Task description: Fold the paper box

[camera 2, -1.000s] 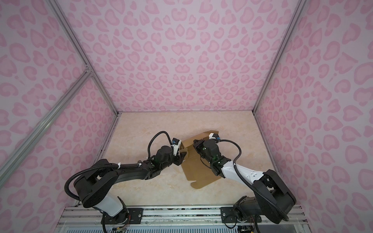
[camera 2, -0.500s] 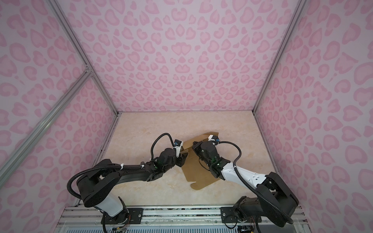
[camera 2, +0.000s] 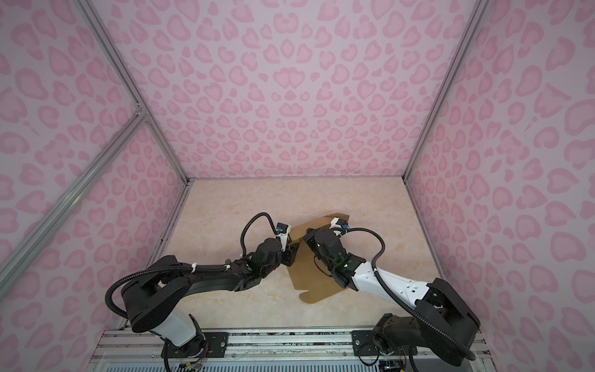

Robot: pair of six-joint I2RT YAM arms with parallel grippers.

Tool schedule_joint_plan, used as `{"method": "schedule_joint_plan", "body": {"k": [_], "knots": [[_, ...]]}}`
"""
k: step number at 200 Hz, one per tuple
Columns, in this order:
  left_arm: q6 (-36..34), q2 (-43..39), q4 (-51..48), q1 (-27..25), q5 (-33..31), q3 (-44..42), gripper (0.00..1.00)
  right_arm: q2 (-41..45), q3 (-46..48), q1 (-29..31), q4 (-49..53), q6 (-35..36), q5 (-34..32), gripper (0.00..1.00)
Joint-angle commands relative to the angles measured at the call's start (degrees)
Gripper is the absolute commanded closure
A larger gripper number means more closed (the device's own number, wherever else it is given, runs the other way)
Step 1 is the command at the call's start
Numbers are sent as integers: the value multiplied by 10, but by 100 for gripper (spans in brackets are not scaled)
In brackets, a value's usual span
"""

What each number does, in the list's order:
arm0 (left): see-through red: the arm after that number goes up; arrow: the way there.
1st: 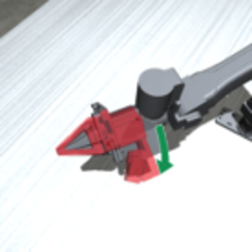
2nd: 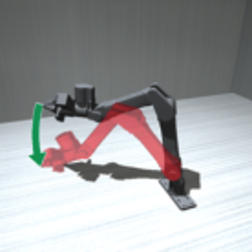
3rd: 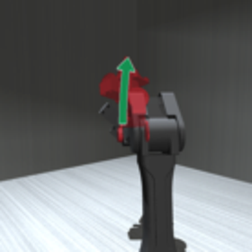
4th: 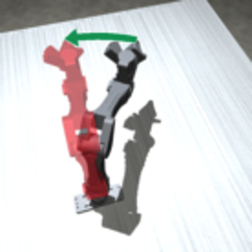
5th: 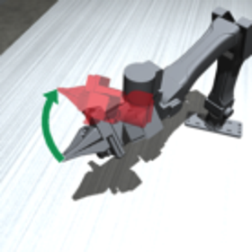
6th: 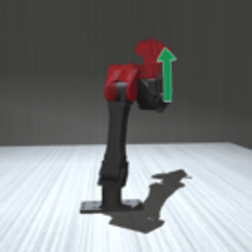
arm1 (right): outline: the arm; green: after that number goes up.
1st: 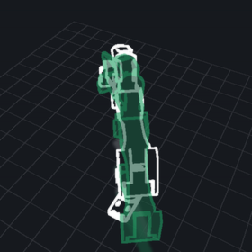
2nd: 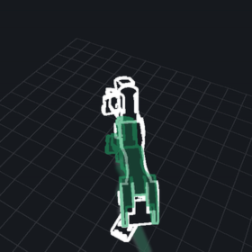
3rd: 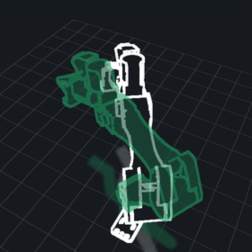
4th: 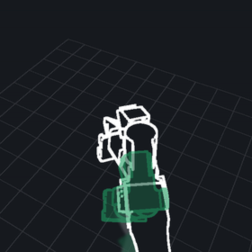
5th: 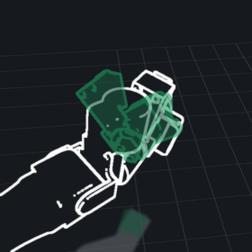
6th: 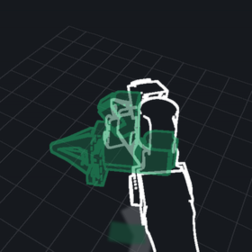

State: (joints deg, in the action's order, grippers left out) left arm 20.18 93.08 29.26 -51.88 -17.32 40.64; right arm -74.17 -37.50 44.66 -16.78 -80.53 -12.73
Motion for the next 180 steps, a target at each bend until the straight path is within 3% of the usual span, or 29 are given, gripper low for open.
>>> {"method": "schedule_joint_plan", "body": {"k": [1,180], "knots": [[20,-7,24,-2,-30,11,46,-3,0,13,39,-14,-22,100],[58,1,16,-28,-98,4,54,-7,-17,43,65,-46,-45,100]]}}
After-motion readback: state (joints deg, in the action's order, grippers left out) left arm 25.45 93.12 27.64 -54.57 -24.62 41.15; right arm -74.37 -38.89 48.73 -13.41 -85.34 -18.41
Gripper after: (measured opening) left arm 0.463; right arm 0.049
